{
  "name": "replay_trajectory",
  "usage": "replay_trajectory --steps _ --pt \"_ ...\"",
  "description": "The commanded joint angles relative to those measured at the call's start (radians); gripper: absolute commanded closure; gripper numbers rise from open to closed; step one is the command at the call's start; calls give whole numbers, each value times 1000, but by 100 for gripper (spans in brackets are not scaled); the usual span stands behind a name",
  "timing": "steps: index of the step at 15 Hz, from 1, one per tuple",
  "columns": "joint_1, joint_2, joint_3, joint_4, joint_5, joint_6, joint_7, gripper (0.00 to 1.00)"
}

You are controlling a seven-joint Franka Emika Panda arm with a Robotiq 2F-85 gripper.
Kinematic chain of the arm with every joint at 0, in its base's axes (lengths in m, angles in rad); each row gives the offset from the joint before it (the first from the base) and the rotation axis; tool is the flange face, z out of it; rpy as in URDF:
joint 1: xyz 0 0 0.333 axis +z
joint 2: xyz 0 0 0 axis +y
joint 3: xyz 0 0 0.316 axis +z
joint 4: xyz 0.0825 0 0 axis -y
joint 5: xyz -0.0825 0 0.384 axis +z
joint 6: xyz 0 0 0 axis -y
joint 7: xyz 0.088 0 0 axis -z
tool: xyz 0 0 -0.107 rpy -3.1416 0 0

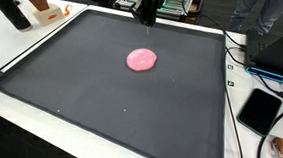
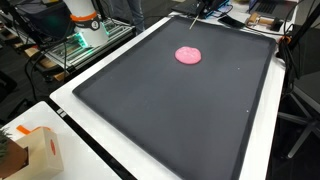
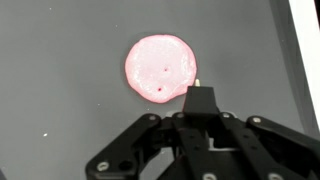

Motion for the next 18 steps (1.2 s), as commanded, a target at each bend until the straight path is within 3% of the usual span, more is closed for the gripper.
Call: replay_trajectory --steps 1,11,12,13,18 --pt "-36 -100 -22 -42 76 30 -6 96" --pt "-94 -255 -108 -33 212 35 22 96" --pt "-75 -216 -103 2 173 12 9 96" --pt "-77 -223 -109 3 175 12 8 85" --pt "-72 -216 -107 4 175 12 8 85"
